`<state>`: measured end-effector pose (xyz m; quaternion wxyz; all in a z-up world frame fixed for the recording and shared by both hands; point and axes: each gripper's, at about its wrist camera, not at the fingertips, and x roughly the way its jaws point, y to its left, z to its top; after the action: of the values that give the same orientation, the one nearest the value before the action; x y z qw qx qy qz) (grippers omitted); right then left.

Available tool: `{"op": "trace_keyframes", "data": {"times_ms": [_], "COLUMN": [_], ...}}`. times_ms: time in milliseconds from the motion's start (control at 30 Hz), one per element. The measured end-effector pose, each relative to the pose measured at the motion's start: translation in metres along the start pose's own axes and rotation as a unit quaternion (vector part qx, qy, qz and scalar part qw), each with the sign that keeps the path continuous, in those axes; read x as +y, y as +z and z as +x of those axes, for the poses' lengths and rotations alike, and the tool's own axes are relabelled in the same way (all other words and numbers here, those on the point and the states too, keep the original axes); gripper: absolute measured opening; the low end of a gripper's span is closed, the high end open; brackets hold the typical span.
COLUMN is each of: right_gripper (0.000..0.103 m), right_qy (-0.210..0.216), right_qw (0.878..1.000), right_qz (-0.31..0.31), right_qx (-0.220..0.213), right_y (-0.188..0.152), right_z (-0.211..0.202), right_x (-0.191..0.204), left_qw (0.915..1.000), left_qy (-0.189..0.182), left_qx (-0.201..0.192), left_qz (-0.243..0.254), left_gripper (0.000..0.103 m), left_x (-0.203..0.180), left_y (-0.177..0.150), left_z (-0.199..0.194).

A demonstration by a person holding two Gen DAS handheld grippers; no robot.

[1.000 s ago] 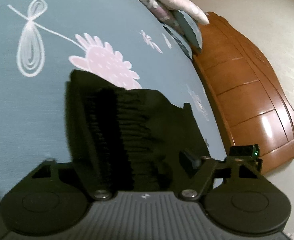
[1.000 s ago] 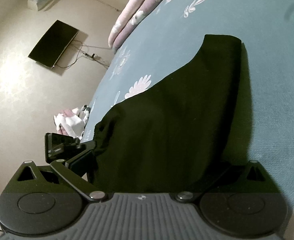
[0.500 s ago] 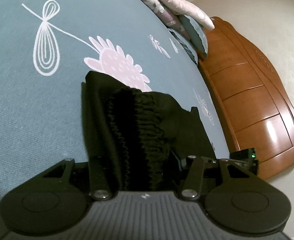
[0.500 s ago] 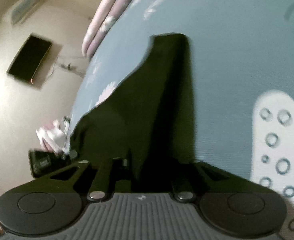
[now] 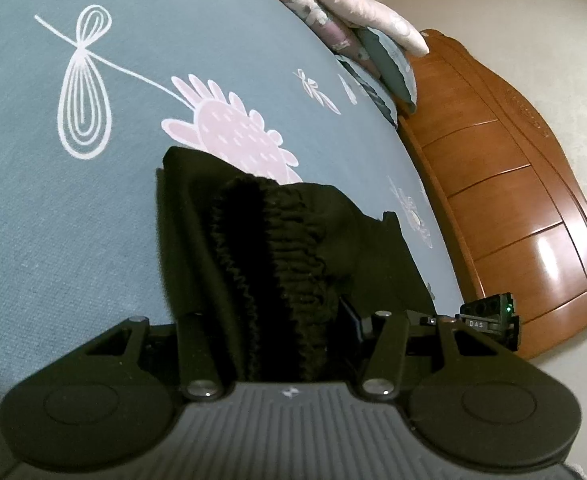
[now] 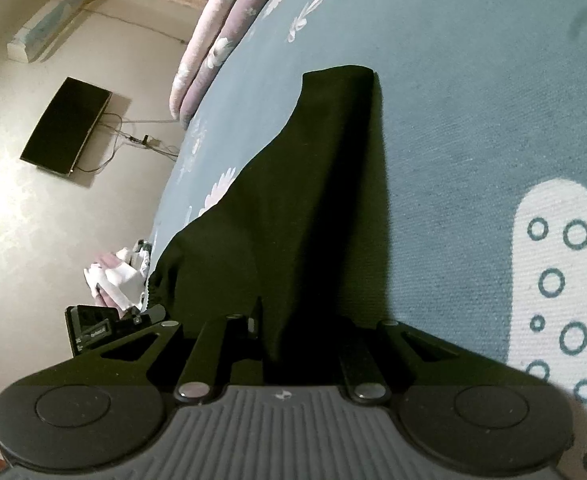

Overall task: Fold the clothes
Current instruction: 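Close the left gripper on the waistband while the right gripper closes beside it, then lift the black shorts off the sheet with both grippers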

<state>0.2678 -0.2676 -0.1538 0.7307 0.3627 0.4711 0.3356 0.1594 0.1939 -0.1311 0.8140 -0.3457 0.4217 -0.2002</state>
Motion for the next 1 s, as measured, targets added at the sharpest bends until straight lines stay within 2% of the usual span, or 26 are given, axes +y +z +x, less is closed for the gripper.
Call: {"op": "trace_keyframes", "data": {"times_ms": [100, 200, 333, 733, 1000], "right_gripper": [0.014, 0.019, 0.02, 0.02, 0.02], "right_qy": [0.0, 0.012, 0.028, 0.06, 0.063], "right_qw": [1.0, 1.0, 0.999, 0.997, 0.995], "right_qz": [-0.001, 0.016, 0.032, 0.009, -0.007], "right_qx": [-0.007, -0.015, -0.021, -0.043, -0.08], "right_y": [-0.003, -0.004, -0.007, -0.013, -0.015], "right_z": [-0.001, -0.005, -0.008, -0.025, -0.063], "right_x": [0.002, 0.002, 0.002, 0.032, 0.043], "left_qw": [1.0, 0.9999, 0.9998, 0.9978, 0.9955], "left_qy": [0.002, 0.004, -0.005, -0.04, -0.049], "left_qx": [-0.001, -0.003, -0.011, -0.039, -0.028], "left_qz": [-0.006, -0.013, -0.019, 0.036, 0.076], "left_gripper": [0.046, 0.046, 0.041, 0.037, 0.036], "left_x": [-0.003, -0.007, -0.012, -0.064, -0.11], "left_y": [0.001, 0.002, 0.005, 0.017, 0.028], "left_z": [-0.002, -0.004, -0.01, -0.032, -0.023]}}
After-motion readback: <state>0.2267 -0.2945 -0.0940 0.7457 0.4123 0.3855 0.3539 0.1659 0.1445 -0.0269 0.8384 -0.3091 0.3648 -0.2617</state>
